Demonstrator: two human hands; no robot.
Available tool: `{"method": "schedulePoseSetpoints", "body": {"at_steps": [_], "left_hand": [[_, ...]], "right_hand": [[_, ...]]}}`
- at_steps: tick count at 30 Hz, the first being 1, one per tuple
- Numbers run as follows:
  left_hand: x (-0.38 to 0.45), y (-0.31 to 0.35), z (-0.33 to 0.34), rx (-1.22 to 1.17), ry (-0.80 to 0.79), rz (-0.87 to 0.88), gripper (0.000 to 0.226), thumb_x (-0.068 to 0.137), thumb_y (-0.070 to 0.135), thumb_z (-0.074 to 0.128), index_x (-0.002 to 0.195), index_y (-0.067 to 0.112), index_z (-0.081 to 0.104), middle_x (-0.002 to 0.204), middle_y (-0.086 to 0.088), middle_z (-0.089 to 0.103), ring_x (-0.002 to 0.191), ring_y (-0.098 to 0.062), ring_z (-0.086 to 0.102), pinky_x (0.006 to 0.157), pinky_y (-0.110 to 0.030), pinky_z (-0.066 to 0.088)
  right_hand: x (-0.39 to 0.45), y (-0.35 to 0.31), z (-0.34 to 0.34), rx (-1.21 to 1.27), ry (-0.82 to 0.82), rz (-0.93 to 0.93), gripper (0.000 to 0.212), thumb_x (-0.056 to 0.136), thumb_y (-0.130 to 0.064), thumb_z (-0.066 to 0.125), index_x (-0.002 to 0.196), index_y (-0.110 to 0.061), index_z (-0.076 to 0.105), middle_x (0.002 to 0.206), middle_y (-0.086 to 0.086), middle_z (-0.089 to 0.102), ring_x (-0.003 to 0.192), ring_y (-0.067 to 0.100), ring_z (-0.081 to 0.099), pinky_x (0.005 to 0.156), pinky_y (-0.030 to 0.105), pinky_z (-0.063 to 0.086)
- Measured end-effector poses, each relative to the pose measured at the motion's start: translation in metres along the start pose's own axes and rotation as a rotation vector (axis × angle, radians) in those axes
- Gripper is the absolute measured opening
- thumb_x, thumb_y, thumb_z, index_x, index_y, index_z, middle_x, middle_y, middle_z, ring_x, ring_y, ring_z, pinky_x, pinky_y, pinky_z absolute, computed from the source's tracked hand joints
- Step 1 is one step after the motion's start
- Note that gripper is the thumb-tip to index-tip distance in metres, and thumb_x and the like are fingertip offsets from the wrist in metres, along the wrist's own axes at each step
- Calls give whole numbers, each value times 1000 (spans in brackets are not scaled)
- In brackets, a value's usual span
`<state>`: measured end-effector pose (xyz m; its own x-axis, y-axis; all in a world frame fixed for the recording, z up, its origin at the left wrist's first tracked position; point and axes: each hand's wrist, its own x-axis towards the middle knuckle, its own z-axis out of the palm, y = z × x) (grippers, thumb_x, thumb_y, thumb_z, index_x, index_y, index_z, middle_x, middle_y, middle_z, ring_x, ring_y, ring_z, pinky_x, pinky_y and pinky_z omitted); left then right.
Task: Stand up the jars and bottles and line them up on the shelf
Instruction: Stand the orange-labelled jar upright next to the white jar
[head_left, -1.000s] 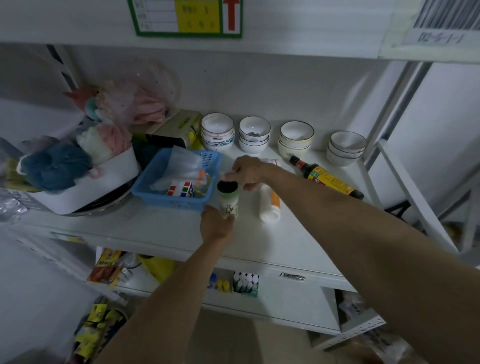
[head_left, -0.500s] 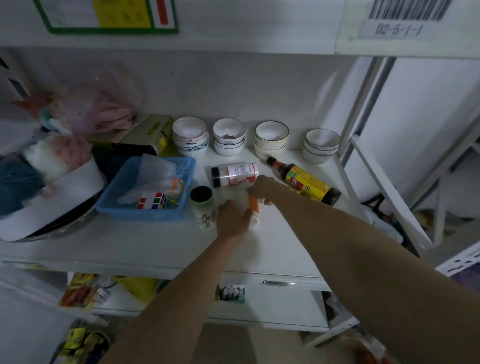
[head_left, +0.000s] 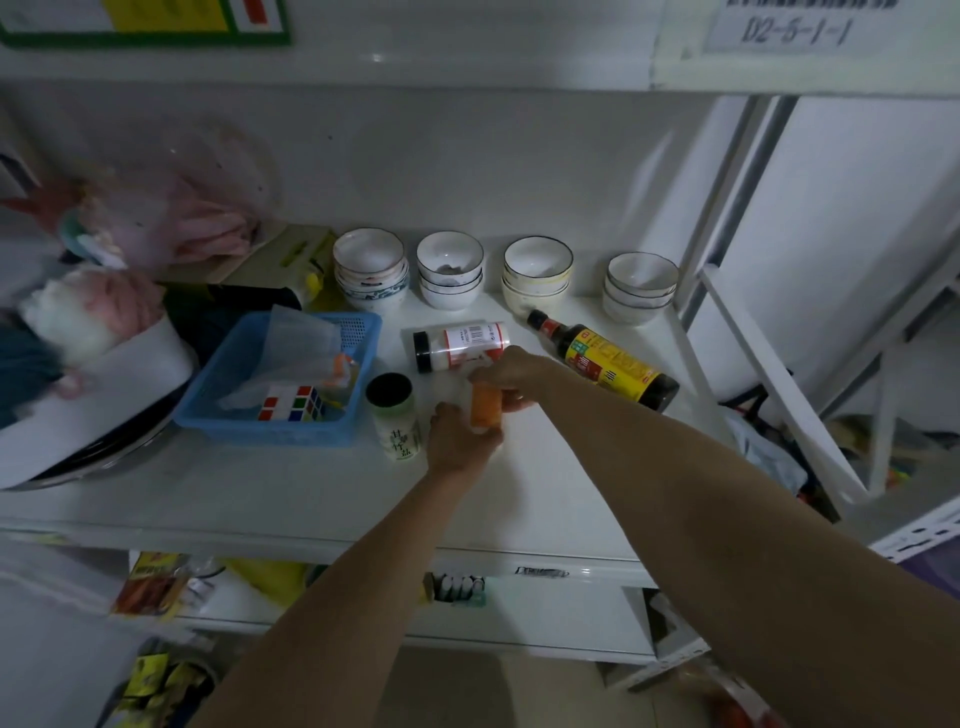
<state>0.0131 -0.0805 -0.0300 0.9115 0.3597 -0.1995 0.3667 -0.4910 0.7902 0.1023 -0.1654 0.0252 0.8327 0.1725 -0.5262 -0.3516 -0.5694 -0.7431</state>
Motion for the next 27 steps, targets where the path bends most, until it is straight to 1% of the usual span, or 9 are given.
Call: {"method": "schedulePoseSetpoints", "body": {"at_steps": [2,4,6,8,12,16,20,23,27], "left_hand": [[-5,0,-1,-41,15,10,52,67,25,74,107,5,49,101,-13,63,89,-29,65,80,-40,55],[-10,0,-3,-83,19,23,42,70,16,74,99,9,45,88,-5,59,75,-21,60,65,-30,51],[-15,-1,-3,-122,9,41,38,74,9,71,96,13,41,77,5,51,64,-11,52,53,-18,39],[-20,0,-4,-131,14,61,37,76,7,69,98,15,42,75,9,49,62,-4,50,52,-14,35],[-23,2,-5,-115,81,85,42,73,10,70,109,6,48,90,-2,58,76,-21,60,66,-27,45],[-20,-1,-4,-34,136,127,53,69,17,71,116,1,52,108,-18,65,96,-35,63,81,-41,52],[-22,-3,-5,-16,138,135,60,72,20,70,127,5,51,116,-17,62,106,-33,60,91,-45,51],[-22,-6,-6,-30,109,123,59,78,18,64,133,7,47,124,-17,59,115,-33,58,98,-47,49],[-23,-9,-9,-64,87,89,56,80,18,63,132,6,47,127,-15,60,119,-33,58,98,-41,49]], "right_hand": [[-3,-5,-6,-43,-6,-3,54,84,-27,72,130,-9,49,117,9,60,93,23,62,69,29,55],[-7,-11,-12,-87,-17,-21,61,79,-27,77,131,-9,50,115,9,59,91,22,61,61,26,54],[-13,-17,-15,-129,-43,-39,65,77,-25,80,132,-10,50,122,11,60,96,24,62,60,25,54],[-18,-21,-16,-174,-61,-77,62,76,-21,80,131,-12,53,124,11,62,96,23,62,61,24,54],[-26,-28,-11,-313,-31,-171,69,71,-21,83,131,-12,48,125,11,61,100,25,64,63,26,58],[-38,-29,-8,-481,-50,-192,86,76,-23,79,144,-10,27,132,14,48,100,29,59,60,26,56],[-51,-29,-3,-653,-79,-205,85,76,-37,78,144,-11,33,135,13,49,106,30,63,85,37,60],[-52,-30,4,-743,-49,-210,90,71,-53,77,140,-10,37,128,13,56,97,29,69,85,42,60],[-55,-38,7,-804,-55,-196,87,70,-59,75,133,-8,46,123,13,62,93,27,72,88,42,59]]}}
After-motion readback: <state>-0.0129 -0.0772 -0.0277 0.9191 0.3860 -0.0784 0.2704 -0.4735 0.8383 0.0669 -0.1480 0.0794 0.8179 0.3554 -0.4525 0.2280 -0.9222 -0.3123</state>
